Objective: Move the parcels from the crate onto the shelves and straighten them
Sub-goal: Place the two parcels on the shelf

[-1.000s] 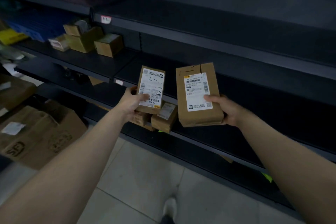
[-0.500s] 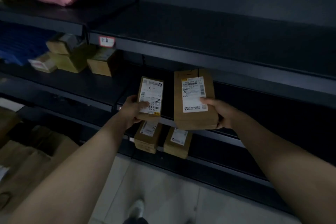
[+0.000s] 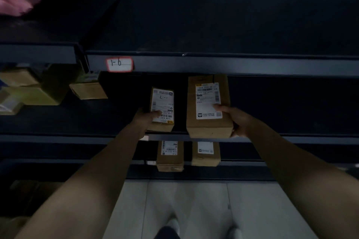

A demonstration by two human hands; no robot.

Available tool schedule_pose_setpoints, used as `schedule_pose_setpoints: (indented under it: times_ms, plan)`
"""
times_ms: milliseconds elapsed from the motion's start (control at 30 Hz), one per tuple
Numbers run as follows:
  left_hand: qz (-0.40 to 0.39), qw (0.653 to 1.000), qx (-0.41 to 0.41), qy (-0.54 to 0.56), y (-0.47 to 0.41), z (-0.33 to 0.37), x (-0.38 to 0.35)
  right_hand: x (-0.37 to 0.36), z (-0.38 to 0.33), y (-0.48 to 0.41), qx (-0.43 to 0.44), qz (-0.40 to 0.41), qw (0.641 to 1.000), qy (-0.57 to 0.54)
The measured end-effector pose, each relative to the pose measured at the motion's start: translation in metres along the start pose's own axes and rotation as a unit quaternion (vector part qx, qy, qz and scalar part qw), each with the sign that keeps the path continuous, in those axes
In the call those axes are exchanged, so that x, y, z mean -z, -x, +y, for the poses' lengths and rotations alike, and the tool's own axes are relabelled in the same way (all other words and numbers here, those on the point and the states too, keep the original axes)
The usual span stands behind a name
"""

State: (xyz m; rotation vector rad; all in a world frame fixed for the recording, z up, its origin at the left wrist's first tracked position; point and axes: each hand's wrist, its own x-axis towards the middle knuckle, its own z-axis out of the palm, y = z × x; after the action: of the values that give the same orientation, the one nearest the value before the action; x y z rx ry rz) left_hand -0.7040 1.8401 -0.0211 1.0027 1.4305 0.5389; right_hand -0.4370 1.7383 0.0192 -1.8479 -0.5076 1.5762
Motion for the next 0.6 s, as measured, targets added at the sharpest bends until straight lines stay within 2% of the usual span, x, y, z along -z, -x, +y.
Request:
schedule_pose_setpoints:
  times_ms: [167,333,467,600]
  plan:
    - [-0.008,0.999,0.039,-0.028,-0.025,-0.007,0.004,-0.007,-0.002,-0.008,-0.010,0.012,1.000,-0.007]
    - [0.005,0.999,0.037,-0.028,-0.037,-0.001,0.001,-0.008,-0.004,-0.007,-0.012,0.035,0.999,-0.020]
    - [0.005,0.999,0.035,-0.024,-0.042,0.003,-0.004,-0.010,-0.007,-0.003,0.034,0.103,0.992,-0.069]
    - [0.014,0.998,0.015,-0.060,-0.041,0.004,-0.010,-0.008,-0.008,0.004,0.082,0.191,0.978,-0.031]
